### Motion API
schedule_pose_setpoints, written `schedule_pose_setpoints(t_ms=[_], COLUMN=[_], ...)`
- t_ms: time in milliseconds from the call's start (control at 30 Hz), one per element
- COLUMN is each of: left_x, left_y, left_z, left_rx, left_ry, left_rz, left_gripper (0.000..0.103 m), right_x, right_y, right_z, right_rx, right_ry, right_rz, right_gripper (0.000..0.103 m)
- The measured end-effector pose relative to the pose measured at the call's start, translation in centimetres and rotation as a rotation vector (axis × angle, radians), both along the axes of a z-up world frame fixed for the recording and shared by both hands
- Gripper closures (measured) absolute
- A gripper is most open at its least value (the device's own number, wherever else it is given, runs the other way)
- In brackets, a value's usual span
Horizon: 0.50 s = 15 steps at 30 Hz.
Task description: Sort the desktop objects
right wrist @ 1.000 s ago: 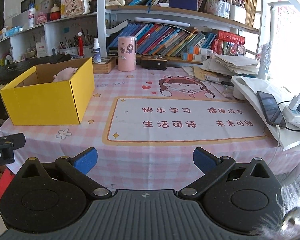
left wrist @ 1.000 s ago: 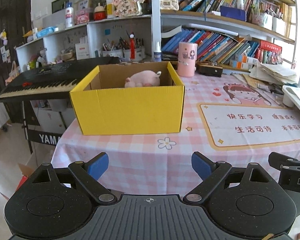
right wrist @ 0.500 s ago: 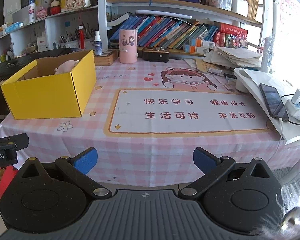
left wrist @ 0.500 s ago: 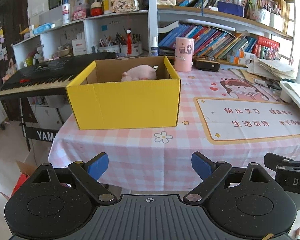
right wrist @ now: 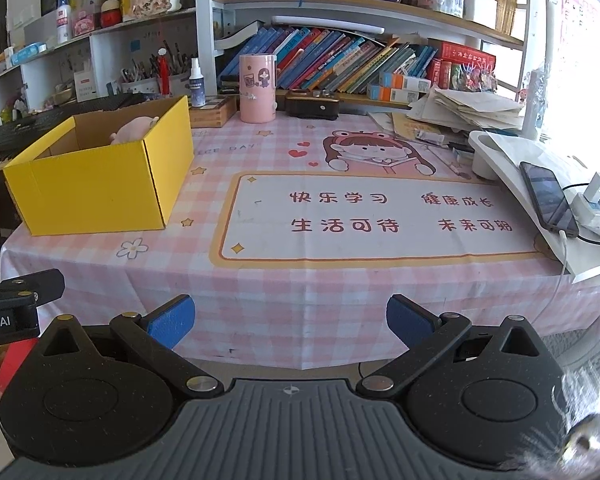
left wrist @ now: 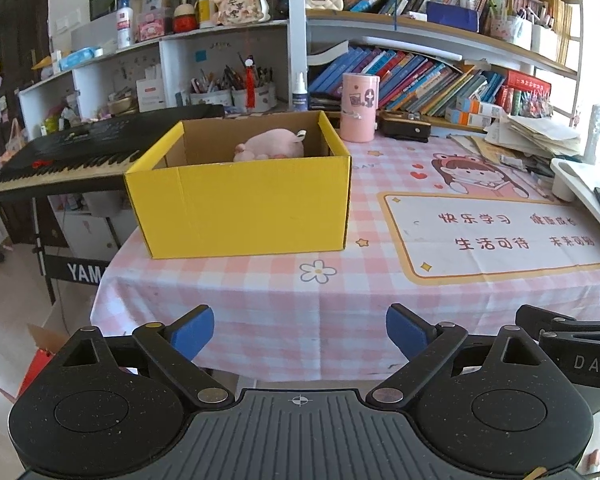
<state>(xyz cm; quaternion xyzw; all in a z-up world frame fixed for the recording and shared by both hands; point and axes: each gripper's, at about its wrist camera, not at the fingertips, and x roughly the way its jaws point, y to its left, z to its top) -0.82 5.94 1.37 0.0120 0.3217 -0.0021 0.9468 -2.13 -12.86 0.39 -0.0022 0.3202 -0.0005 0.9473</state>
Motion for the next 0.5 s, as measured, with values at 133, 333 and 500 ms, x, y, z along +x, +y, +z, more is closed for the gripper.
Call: schedule_pose_setpoints(t_ms=[133,333,500], left_x=[0.08,0.19,0.21], left_y=[0.03,0.03,-0.12], left_z=[-0.05,-0.12,-0.18], left_rx=[-0.008,-0.014,-0.015], left_ry=[0.007,0.015,0.019], left_rz=[0.006,0.006,0.004], left_gripper=[0.008,0.008,0.007], right_x=[-0.12,-0.10,-0.09], right_y=[0.10,0.12,0.13], right_z=[-0.26,-0.23,-0.20], right_rx=[0.001,0.001,0.001], right_ry=[0.002,0.002,0.003], right_rz=[0.003,0.004,0.003], right_gripper=[0.000,0.000,0.000])
